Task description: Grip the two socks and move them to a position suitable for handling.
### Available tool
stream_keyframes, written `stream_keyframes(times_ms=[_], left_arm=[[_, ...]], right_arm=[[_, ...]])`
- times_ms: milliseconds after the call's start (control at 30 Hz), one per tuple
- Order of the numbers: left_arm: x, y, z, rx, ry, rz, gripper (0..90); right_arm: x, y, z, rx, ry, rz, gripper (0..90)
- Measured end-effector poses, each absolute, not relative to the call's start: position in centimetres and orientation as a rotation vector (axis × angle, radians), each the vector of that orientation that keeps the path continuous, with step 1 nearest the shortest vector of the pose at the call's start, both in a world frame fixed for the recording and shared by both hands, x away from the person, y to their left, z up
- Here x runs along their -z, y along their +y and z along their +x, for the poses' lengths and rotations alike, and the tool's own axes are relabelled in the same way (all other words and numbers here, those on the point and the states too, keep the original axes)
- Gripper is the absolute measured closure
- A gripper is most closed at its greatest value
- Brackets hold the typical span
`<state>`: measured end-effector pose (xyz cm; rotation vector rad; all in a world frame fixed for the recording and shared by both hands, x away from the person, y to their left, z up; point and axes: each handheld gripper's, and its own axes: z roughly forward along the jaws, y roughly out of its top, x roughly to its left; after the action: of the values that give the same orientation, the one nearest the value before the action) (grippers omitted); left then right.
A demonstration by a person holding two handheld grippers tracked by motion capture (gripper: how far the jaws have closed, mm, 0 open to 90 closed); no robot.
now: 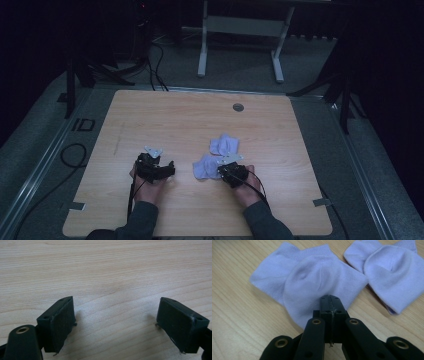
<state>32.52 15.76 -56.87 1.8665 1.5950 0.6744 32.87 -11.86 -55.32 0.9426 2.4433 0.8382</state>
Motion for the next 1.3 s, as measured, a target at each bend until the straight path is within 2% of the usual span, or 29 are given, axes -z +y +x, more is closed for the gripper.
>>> stream_keyframes(times_ms=[333, 533, 600, 767, 933, 1300], left_arm=[[56.7, 15.9, 32.3, -0.675, 1.575, 1.869, 26.3], [56.7, 15.9, 32.1, -0.671, 1.545, 1.873, 39.3], [56.6, 15.9, 32.0, -0.667, 1.541, 1.879, 45.5], [56.2, 15.6, 31.5, -0.595, 1.479, 1.919, 72.3], [55.8, 14.6, 31.0, -0.565, 1.371, 1.959, 89.2], [55.3, 12.4, 30.1, -0.463, 1.205, 2.003, 89.6]], right_arm=[[55.5, -11.6, 31.8, -0.863, 2.435, 0.939, 90.0], [55.5, -11.3, 31.4, -0.863, 2.437, 0.929, 90.0], [55.5, -11.2, 31.3, -0.863, 2.434, 0.930, 90.0], [55.6, -11.3, 31.2, -0.879, 2.426, 0.940, 90.0], [55.6, -11.2, 31.2, -0.875, 2.422, 0.941, 90.0], [55.7, -11.0, 30.9, -0.876, 2.410, 0.958, 90.0]])
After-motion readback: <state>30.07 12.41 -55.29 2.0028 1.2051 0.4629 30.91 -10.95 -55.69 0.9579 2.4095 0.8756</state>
